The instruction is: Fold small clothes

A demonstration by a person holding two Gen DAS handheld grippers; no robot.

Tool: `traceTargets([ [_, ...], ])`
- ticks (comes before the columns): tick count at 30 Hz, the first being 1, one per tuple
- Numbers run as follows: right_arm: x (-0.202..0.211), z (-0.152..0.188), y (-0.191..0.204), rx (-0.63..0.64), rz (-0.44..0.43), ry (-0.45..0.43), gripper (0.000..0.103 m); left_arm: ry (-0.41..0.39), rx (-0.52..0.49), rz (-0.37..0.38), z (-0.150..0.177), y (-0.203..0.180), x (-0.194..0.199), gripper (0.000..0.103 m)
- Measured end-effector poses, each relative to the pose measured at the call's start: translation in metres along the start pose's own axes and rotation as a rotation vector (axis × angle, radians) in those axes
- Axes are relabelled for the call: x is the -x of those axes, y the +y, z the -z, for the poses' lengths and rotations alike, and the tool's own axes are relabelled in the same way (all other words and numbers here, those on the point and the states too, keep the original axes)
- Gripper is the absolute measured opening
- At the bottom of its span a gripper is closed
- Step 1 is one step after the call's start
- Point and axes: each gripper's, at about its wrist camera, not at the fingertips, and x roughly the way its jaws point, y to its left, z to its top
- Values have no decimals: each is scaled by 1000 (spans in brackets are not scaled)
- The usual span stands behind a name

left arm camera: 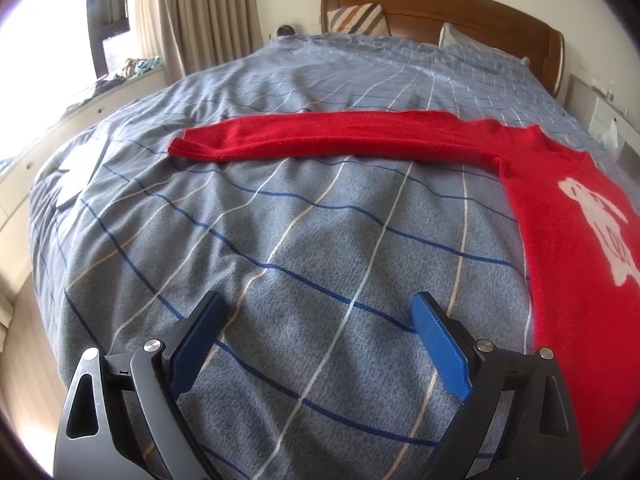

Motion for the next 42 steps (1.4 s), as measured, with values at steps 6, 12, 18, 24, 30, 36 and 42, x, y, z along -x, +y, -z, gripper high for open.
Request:
traceTargets([
  [6, -12, -4, 2, 77, -73, -38, 50, 2, 3, -4, 1, 1, -1, 96],
  [12, -24, -6, 21, 211, 15, 2, 4, 2, -6, -15, 1, -1, -2, 97],
  [18, -15, 18, 137, 487, -51, -41, 4, 3, 2, -10, 0, -1, -2, 97],
  [24, -40, 133, 289, 837, -223, 61, 4, 12, 21, 13, -2, 3, -3, 97],
  [30, -101, 290, 358, 1105, -294, 242, 4, 14, 26, 27, -4, 5, -6, 97],
  [36, -174, 402, 341, 1266, -236, 395, 8, 15, 25, 31, -4, 5, -7, 98],
  [42, -199, 447, 275, 1179, -244, 599, 63, 30, 37, 40, -3, 5, -11, 102],
])
